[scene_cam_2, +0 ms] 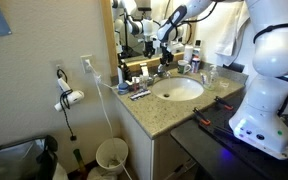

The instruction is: Open the tap faucet then close it.

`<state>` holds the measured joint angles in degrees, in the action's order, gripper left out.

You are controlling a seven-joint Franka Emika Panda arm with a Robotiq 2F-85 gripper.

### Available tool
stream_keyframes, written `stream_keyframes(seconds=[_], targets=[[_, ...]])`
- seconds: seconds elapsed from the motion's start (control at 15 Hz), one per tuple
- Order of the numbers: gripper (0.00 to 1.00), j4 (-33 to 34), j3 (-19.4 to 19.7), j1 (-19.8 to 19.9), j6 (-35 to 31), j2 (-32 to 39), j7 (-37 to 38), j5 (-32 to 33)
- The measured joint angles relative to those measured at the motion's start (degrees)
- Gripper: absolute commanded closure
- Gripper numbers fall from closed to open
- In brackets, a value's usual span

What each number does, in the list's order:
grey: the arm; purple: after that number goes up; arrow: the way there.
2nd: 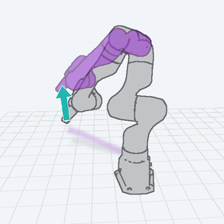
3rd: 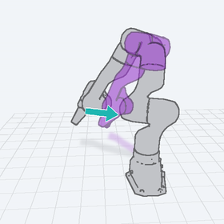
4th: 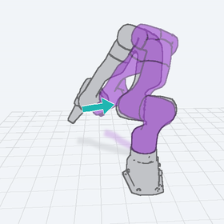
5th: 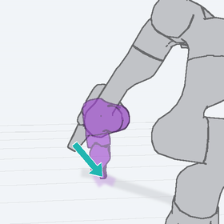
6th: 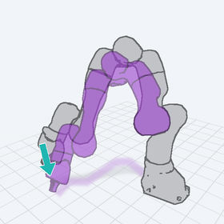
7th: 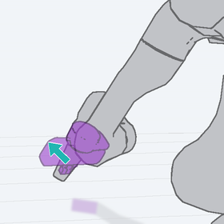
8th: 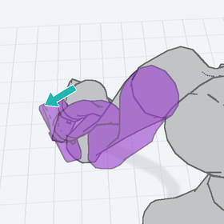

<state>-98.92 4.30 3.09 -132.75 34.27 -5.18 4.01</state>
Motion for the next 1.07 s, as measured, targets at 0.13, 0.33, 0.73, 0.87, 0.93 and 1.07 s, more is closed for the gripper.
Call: stream_keyframes(seconds=[0.13, 0.33, 0.73, 0.87, 0.93, 1.07], targets=[[0.98, 0.0, 0.0, -0.2, 0.0, 0.0, 0.0, 0.7], [0.98, 0.0, 0.0, -0.6, 1.2, 0.0, -0.1, 2.8], [0.98, 0.0, -0.1, -0.9, 5.6, 0.1, -0.5, 6.6], [0.98, 0.0, -0.1, -1.1, 5.6, 0.2, -0.5, 7.1], [0.98, 0.0, -0.1, -1.3, 5.5, 0.2, -0.5, 7.2], [0.98, 0.0, -0.1, -1.4, 5.3, 0.2, -0.5, 7.3]])
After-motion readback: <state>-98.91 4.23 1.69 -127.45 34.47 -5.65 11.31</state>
